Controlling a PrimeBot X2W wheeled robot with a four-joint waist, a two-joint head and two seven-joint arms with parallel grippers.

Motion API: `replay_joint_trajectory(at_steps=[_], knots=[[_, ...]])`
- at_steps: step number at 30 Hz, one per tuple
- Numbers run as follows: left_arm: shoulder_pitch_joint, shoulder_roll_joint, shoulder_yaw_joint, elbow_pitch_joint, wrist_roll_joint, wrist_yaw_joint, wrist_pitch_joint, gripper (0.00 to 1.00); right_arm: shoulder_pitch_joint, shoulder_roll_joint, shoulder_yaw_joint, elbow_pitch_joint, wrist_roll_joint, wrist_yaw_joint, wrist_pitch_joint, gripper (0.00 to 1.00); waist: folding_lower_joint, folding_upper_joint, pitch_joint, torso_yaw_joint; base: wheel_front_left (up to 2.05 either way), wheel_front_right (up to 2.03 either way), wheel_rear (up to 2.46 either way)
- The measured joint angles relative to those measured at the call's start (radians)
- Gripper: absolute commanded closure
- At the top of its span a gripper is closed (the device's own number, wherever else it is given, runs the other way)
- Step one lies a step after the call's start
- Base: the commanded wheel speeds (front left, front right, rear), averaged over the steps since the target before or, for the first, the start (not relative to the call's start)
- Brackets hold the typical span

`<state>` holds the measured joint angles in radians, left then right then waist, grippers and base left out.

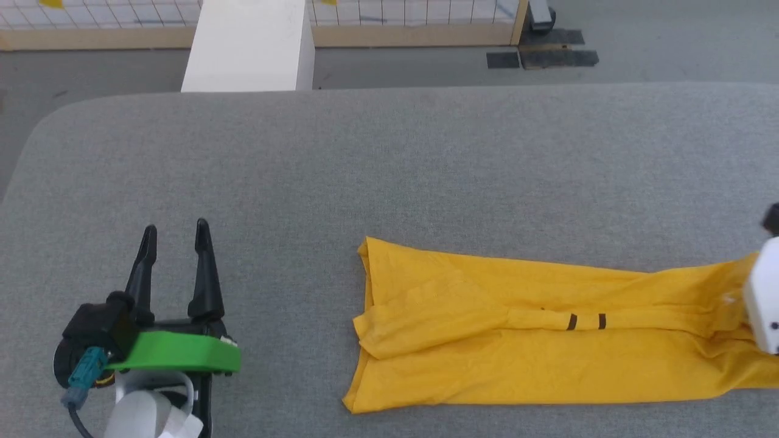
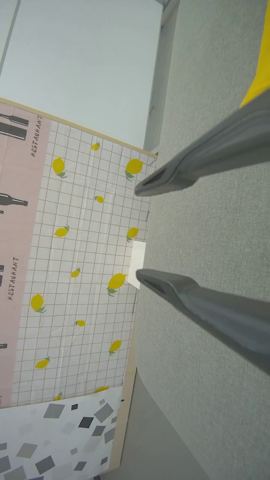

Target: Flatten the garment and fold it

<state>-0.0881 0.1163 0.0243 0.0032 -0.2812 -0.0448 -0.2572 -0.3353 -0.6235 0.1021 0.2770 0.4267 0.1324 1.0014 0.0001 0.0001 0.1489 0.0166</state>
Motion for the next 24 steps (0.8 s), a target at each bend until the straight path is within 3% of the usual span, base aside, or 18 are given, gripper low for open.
replay_joint_trajectory(at_steps=[6, 10, 16, 24], knots=[[0.026, 0.0, 0.014, 0.003, -0.001, -0.009, 0.0, 0.0, 0.025, 0.033, 0.084, -0.227, 0.096, 0.0, 0.119, 1.0, 0.0, 0.0, -0.024, 0.001, 0.0, 0.0, 0.0], [0.027, 0.0, 0.021, 0.0, -0.001, -0.016, 0.0, 0.0, 0.024, 0.11, 0.161, -0.296, 0.127, 0.0, 0.128, 1.0, 0.0, 0.0, -0.028, 0.013, 0.0, 0.0, 0.0], [0.026, -0.006, 0.02, -0.001, -0.001, -0.017, 0.0, 0.0, -0.026, 0.244, 0.291, -0.27, 0.136, 0.0, 0.07, 1.0, 0.0, 0.0, -0.025, 0.045, 0.0, 0.0, 0.0], [0.026, -0.02, 0.017, -0.001, 0.0, -0.025, 0.0, 0.0, -0.133, 0.382, 0.406, -0.121, 0.116, 0.0, -0.033, 1.0, 0.0, -0.0001, -0.001, 0.095, 0.0, 0.0, 0.0]])
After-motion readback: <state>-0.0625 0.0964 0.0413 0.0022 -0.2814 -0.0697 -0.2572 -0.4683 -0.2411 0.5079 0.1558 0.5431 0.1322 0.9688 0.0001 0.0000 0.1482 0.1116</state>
